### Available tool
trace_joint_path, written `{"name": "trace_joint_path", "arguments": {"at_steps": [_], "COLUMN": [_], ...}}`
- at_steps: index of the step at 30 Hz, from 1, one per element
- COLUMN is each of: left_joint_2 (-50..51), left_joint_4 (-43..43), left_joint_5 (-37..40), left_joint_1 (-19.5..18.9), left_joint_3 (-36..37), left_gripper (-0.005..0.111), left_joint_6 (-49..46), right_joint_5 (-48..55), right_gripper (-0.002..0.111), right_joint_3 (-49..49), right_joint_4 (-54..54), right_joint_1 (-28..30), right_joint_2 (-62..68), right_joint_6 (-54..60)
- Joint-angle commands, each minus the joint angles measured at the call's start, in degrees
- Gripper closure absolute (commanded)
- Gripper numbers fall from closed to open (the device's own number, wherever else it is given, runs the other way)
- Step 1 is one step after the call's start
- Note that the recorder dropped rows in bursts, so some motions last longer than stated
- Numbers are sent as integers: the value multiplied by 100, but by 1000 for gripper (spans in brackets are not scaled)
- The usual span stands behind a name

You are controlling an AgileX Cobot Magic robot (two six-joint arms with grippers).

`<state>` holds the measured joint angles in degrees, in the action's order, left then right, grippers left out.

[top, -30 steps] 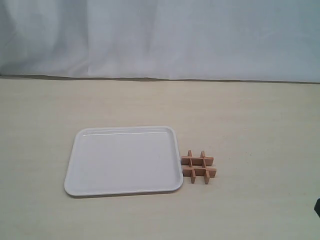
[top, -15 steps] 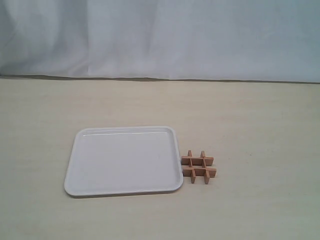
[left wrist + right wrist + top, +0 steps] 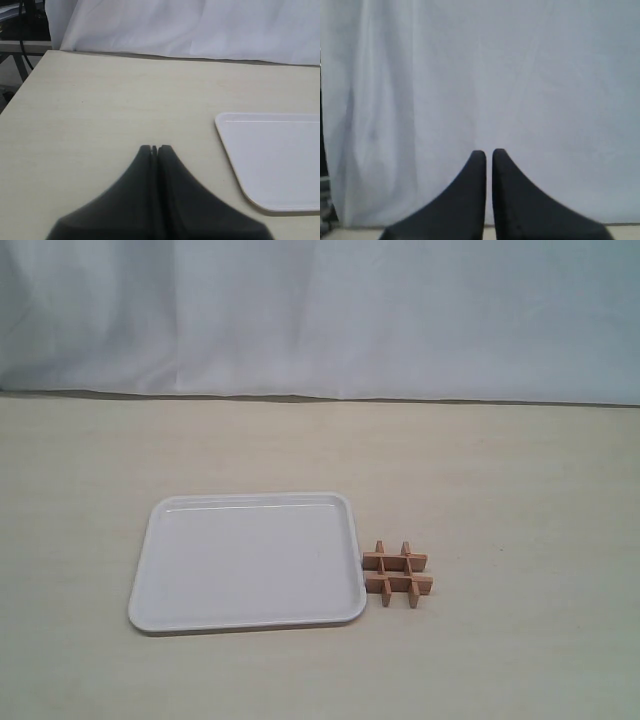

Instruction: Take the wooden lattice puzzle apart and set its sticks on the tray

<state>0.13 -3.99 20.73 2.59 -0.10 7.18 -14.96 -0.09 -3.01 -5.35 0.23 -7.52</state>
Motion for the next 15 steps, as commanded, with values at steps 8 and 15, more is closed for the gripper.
{"name": "trace_joint_path", "arguments": {"at_steps": [8, 15], "left_joint_2": [-13, -13], "left_joint_4": [15, 15], "left_joint_5": [-69, -69], "left_joint_1": [10, 10], "left_joint_3": [10, 10], "left_gripper": [107, 107], "left_joint_6": [39, 39], "right_joint_5": [-107, -277], "right_gripper": [104, 104], "right_joint_3": [9, -608], "right_joint_4": [-90, -549], "right_joint_1": [-15, -15], "right_joint_2": [-23, 560], "right_joint_6": [-1790, -1569]}}
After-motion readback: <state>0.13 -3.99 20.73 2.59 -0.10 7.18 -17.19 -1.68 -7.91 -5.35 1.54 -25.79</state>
